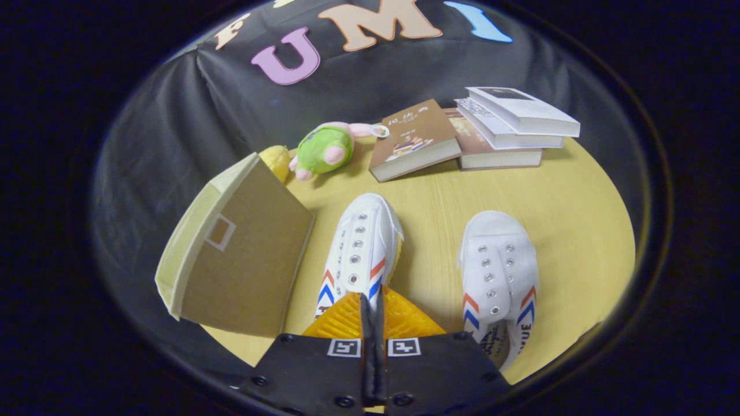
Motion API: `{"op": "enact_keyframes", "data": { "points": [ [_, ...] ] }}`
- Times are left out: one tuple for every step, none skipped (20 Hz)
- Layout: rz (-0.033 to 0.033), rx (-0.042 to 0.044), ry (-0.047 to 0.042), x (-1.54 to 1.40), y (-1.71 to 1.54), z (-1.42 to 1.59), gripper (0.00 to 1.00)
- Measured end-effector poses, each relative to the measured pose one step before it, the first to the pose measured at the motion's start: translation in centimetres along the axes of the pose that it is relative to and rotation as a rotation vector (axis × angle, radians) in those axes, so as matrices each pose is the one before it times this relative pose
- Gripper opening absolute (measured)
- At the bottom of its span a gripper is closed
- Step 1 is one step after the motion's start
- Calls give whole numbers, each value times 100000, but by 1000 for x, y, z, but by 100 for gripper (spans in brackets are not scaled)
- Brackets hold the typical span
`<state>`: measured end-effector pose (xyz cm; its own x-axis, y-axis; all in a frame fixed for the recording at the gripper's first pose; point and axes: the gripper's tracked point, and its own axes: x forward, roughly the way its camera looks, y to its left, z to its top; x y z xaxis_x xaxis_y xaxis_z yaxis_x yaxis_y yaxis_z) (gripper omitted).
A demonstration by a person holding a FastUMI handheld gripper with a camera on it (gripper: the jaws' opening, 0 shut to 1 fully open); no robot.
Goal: Open the storage box then place both shoes into the box .Put the left shoe in first, then the right shoe, with the right side of both shoes facing outward in a uniform manner.
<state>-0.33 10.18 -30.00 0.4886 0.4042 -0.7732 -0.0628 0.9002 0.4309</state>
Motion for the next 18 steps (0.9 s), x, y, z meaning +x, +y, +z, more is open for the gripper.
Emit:
{"op": "enact_keyframes", "data": {
  "points": [
    [1410, 2504, -667, -427, 587, 460, 3],
    [1242, 1560, -1381, -440, 627, 747, 3],
    [953, 479, -1791, -457, 676, 596, 3],
    [887, 293, -1090, -534, 662, 587, 3],
    [1166, 211, -2079, -401, 694, 843, 3],
    [1231, 511, -1795, -479, 948, 602, 3],
    [1550, 846, -1331, -349, 1046, 741, 3],
    [2019, 794, -869, -395, 1073, 624, 3],
    [1531, 903, -1632, -370, 1128, 683, 3],
    [1524, 83, -163, -158, 1120, 348, 3],
    [1379, -197, -1035, -130, 1039, 511, 3],
    [972, -583, -1321, -77, 1011, 413, 3],
    [1090, -981, 277, 160, 1053, 292, 3],
    [1204, -331, -632, -153, 1108, 125, 3],
    [868, -1293, -502, 104, 1018, 139, 3],
    [1040, -802, 175, 36, 1046, 126, 3],
    [1118, -845, -781, 245, 848, 193, 3],
    [792, -671, -662, 116, 1015, 99, 3]
  ]
}}
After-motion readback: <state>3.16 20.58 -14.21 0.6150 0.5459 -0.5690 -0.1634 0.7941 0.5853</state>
